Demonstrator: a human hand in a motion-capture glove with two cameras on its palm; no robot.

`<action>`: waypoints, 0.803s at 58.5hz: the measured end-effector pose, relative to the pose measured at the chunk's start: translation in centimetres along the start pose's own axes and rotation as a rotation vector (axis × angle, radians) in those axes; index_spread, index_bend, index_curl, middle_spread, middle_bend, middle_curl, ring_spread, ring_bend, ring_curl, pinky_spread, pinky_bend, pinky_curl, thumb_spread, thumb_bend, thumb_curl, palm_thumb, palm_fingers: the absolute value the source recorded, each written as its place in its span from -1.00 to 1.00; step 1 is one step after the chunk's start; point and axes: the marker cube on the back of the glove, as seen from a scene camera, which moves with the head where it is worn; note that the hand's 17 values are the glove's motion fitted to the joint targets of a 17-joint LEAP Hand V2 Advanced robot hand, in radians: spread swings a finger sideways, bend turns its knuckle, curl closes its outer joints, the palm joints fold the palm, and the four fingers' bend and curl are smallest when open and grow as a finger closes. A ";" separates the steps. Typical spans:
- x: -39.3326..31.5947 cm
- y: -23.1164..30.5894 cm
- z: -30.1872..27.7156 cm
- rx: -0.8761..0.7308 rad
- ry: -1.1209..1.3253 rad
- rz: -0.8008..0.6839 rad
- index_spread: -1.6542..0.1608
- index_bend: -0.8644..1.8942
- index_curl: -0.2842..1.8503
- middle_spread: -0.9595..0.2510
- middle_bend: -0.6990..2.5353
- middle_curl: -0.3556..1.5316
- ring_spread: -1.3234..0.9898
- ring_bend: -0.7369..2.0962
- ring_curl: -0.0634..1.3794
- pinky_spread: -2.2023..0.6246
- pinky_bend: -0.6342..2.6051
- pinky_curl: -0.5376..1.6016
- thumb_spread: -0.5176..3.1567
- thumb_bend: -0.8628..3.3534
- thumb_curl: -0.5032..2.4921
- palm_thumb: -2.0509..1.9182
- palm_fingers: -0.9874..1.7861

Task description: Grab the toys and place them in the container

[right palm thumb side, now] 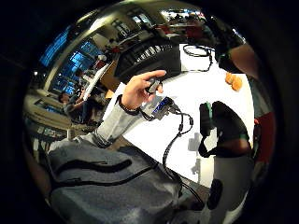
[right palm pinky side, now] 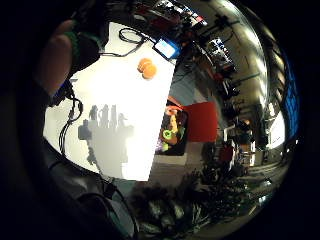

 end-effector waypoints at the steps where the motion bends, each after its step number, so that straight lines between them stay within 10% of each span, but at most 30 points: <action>1: 0.0 0.1 0.0 0.004 0.001 0.002 0.72 -0.16 -0.68 0.56 -0.37 -0.56 0.09 -0.32 -0.89 0.54 -0.37 -0.44 -0.50 -0.48 -0.64 0.18 0.19; 18: 1.7 0.9 0.0 0.010 -0.028 0.050 0.59 -0.15 -0.53 0.53 -0.34 -0.45 0.01 -0.32 -0.77 0.52 -0.34 -0.31 0.01 -0.37 -0.55 0.22 0.12; 47: 2.2 1.3 2.4 -0.035 -0.013 0.121 0.55 -0.18 -0.44 0.53 -0.34 -0.35 -0.02 -0.28 -0.70 0.52 -0.32 -0.24 0.15 -0.34 -0.47 0.18 0.08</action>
